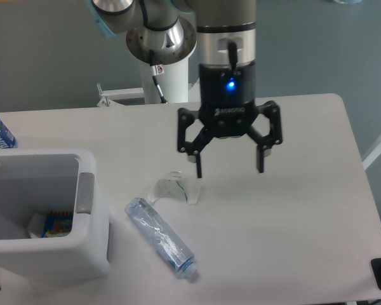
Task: Open the trash can
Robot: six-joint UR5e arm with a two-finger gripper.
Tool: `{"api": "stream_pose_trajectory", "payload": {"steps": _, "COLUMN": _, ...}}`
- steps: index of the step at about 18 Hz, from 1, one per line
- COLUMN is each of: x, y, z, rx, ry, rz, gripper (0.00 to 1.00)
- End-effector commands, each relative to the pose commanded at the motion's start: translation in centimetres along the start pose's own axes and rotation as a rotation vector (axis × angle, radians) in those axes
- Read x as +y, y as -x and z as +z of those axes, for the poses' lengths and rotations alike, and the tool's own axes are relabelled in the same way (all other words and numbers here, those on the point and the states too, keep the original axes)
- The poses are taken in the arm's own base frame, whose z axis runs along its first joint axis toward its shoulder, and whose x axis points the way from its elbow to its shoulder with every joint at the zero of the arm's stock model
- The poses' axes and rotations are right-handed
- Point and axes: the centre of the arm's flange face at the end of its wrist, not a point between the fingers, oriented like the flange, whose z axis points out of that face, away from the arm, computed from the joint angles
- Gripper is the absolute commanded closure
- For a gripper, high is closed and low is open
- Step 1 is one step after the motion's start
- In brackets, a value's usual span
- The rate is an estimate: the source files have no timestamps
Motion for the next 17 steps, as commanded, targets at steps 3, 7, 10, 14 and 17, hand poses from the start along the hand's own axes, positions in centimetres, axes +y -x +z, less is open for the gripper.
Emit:
{"api": "stream_pose_trajectory", "payload": {"steps": 3, "x": 0.9, "y": 1.3, "z": -0.4, "rx": -0.015, "ry": 0.007, "rz": 0.034, "gripper": 0.0}}
{"api": "stream_pose_trajectory", "payload": {"steps": 7, "x": 1.5, "y": 2.3, "z": -0.3, "rx": -0.021, "ry": 0.015, "rz": 0.049, "gripper": 0.0}}
{"api": "stream_pose_trajectory", "payload": {"steps": 10, "x": 1.7, "y": 2.8, "z": -0.2, "rx": -0.025, "ry": 0.019, "rz": 0.043, "gripper": 0.0}}
{"api": "stream_pose_trajectory", "payload": {"steps": 14, "x": 1.9, "y": 3.4, "z": -0.2, "rx": -0.031, "ry": 0.021, "rz": 0.034, "gripper": 0.0}}
{"api": "stream_pose_trajectory", "payload": {"steps": 17, "x": 1.9, "y": 3.5, "z": -0.3, "rx": -0.032, "ry": 0.021, "rz": 0.033, "gripper": 0.0}}
